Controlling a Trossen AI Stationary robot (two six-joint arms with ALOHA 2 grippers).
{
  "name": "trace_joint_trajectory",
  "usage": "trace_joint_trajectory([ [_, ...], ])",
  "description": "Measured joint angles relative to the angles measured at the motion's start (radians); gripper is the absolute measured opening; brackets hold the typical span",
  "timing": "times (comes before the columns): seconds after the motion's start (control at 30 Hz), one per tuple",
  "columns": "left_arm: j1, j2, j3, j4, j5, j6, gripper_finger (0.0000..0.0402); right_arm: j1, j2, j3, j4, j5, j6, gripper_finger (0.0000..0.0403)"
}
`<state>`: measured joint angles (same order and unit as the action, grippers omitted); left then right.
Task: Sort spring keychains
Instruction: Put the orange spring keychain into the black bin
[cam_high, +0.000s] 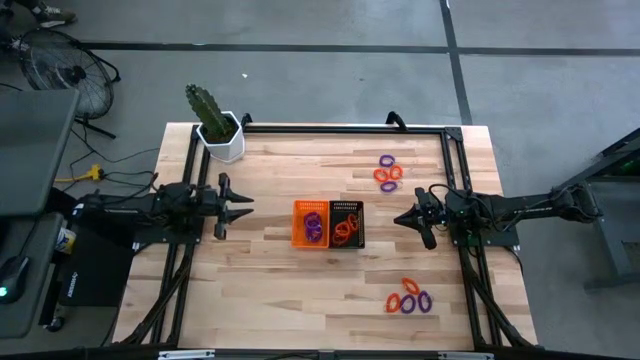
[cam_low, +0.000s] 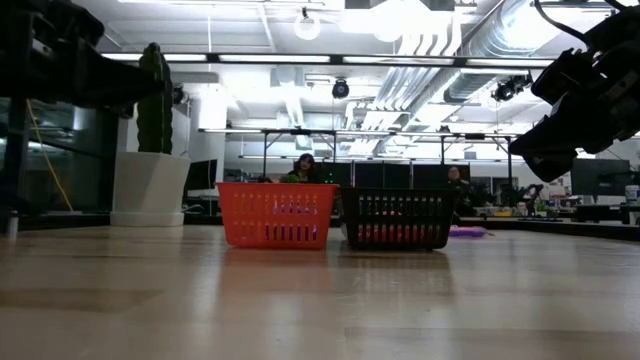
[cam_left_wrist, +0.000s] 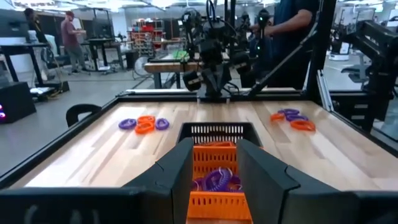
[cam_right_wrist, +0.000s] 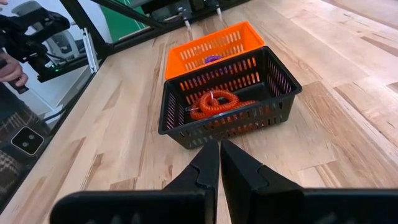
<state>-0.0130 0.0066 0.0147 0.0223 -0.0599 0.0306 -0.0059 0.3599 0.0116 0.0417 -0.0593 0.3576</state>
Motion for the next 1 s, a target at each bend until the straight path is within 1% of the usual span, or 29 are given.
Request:
trace_joint_trajectory([
  [0.13, 0.033, 0.010, -0.001, -0.007, 0.048, 0.002, 0.0122, 0.000, 0.000, 0.000, 0.000, 0.000, 0.000, 0.0012],
  [0.3, 0.054, 0.018, -0.002, -0.010, 0.050, 0.003, 0.0122, 0.000, 0.000, 0.000, 0.000, 0.000, 0.000, 0.0012],
  [0.5, 0.052, 0.018, -0.002, -0.011, 0.066, 0.018, 0.0122, 0.000, 0.000, 0.000, 0.000, 0.000, 0.000, 0.0012],
  [1.0, 0.052, 0.018, -0.002, -0.011, 0.069, 0.018, 0.0122, 0.000, 0.000, 0.000, 0.000, 0.000, 0.000, 0.0012],
])
